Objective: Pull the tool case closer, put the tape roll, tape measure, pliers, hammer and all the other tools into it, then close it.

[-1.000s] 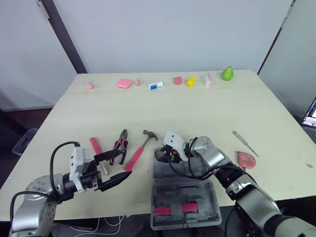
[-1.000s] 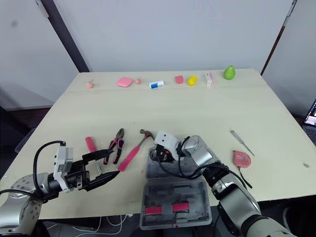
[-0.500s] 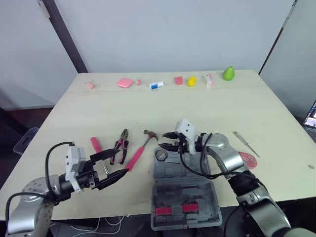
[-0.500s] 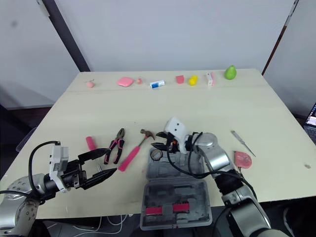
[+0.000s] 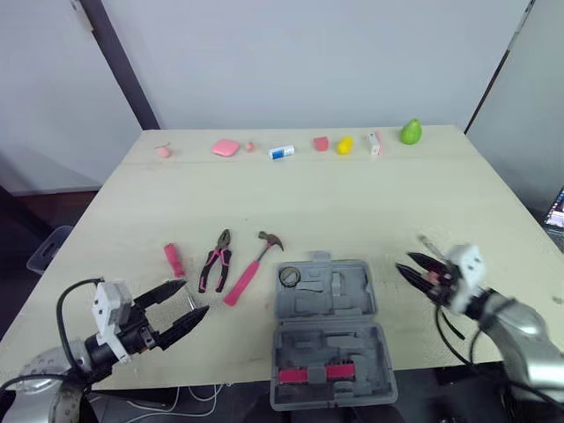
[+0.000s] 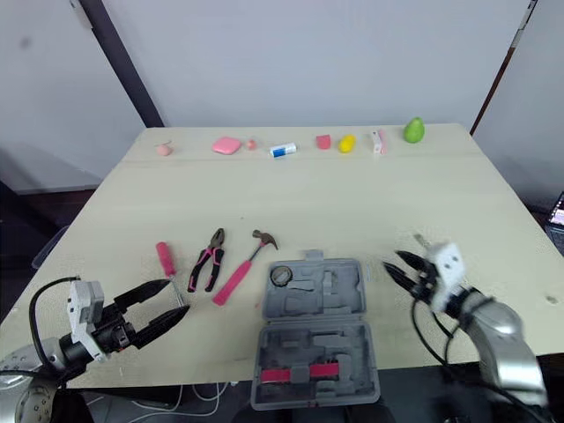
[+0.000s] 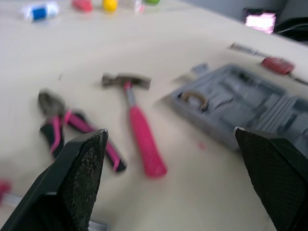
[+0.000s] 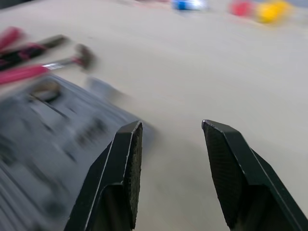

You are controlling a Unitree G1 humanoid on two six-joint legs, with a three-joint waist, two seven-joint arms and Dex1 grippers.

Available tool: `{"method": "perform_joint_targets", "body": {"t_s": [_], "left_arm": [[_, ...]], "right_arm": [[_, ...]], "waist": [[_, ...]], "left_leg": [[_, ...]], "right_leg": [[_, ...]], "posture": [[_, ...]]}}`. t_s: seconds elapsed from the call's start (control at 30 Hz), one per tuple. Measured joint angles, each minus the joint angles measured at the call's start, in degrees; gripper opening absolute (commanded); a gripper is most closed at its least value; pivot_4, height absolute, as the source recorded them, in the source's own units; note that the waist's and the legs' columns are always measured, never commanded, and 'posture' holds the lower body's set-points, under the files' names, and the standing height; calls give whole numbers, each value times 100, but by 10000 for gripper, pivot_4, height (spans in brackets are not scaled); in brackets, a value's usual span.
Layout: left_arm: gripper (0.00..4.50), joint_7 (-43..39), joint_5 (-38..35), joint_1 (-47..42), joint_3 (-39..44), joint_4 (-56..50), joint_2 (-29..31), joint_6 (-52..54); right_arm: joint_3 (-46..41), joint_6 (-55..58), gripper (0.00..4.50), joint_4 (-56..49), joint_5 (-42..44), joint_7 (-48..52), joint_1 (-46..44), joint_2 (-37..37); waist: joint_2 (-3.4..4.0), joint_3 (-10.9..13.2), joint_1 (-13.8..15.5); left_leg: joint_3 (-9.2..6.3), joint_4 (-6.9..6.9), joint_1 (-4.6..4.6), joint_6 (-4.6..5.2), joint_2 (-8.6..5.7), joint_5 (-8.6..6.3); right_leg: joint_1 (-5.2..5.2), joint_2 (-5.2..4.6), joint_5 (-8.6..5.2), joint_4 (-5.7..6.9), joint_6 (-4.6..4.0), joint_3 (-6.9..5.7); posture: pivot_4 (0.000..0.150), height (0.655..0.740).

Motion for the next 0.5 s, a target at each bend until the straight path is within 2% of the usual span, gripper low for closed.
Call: {"method": "perform_joint_targets", "body": {"t_s": [0.03,0.1,0.13,0.37,0.5], "left_arm": [[45000,-1,15,36,32,93,0,-54],[45000,-14,50,130,129,255,2,-188],[45000,-23,54,162,166,332,5,-240],[45000,-141,67,503,431,917,13,-545],[45000,-141,91,629,568,1136,12,-647]], "right_arm": [[-168,-102,32297,5,38,-5,222,-3],[-488,-287,42666,2,167,-20,690,0],[-604,-353,44608,-11,233,-34,906,6],[-1212,-863,44608,-73,561,-98,2386,329],[-1406,-1127,44608,186,732,-10,2784,404]], "waist": [[-1,0,-7],[-2,0,-29],[-1,0,-29],[-9,-5,-23],[-16,-9,-24]], "left_leg": [[2,0,1,0,1,0],[9,0,7,0,4,0],[10,0,12,1,5,1],[16,0,25,1,17,0],[22,0,25,1,17,0]], "right_leg": [[0,2,-2,-1,-2,3],[0,2,-6,0,-7,12],[2,1,-7,1,-8,13],[13,-9,-21,-1,9,19],[13,-20,-22,-5,10,22]], "posture": [[1500,7400],[1500,7400],[1500,7400],[1500,7400],[1500,7400]]}}
